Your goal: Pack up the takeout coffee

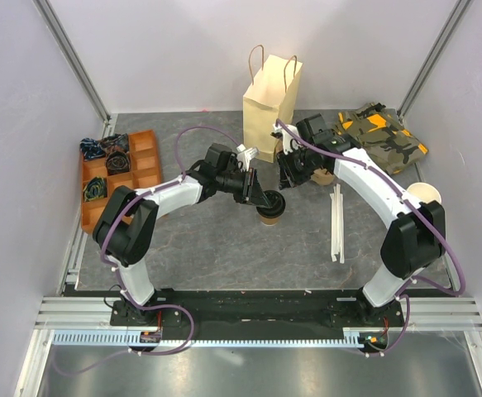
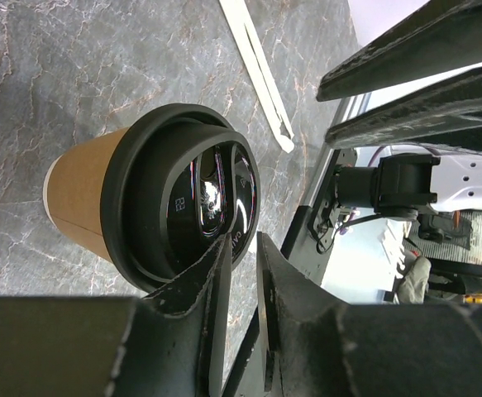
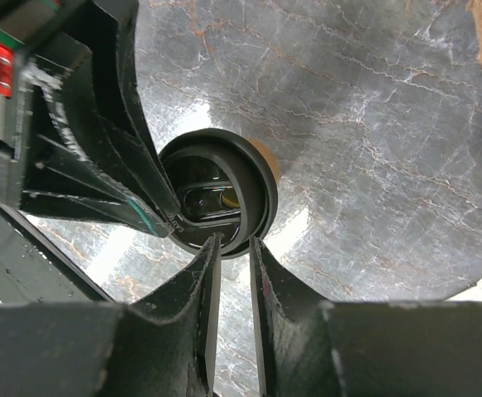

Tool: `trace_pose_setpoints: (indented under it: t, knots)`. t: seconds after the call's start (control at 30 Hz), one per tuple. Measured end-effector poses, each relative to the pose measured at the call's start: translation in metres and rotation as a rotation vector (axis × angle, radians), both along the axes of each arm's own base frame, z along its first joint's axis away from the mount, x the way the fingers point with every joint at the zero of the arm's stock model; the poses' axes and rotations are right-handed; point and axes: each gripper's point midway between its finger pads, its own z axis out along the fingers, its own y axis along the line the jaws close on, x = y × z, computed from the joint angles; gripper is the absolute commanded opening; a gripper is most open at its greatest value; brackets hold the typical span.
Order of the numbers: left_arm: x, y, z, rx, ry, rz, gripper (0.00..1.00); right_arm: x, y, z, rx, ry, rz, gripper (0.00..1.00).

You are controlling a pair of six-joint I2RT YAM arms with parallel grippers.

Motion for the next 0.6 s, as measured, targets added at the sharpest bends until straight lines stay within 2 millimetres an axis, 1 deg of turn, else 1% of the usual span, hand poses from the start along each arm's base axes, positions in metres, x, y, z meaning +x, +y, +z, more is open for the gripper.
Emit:
trace_pose_setpoints:
  t: [0.07, 0.13, 0.27, 0.3, 0.43, 0.6]
  knots:
    - [0.0, 0.0, -0.001, 0.001, 0.004, -0.001, 0.26, 0.0, 0.0, -0.004, -0.001, 0.003, 0.003, 0.26]
    - [0.0, -0.001, -0.001, 0.003, 0.008, -0.002, 0.26, 0.0, 0.001, -0.014, -0.004, 0.019, 0.006, 0.24]
    - [0.001, -0.001, -0.002, 0.01, 0.014, 0.001, 0.23, -0.006, 0.001, -0.05, -0.028, 0.087, 0.01, 0.2]
    - [0.002, 0.0, -0.002, 0.015, 0.014, 0.005, 0.23, -0.006, 0.002, -0.054, -0.02, 0.091, 0.012, 0.2]
    - [0.003, 0.0, -0.004, 0.02, 0.016, 0.009, 0.21, -0.004, 0.003, -0.053, -0.011, 0.078, 0.013, 0.19]
    - [0.003, 0.0, -0.005, 0.023, 0.023, 0.008, 0.21, -0.004, 0.003, -0.051, -0.009, 0.075, 0.016, 0.26]
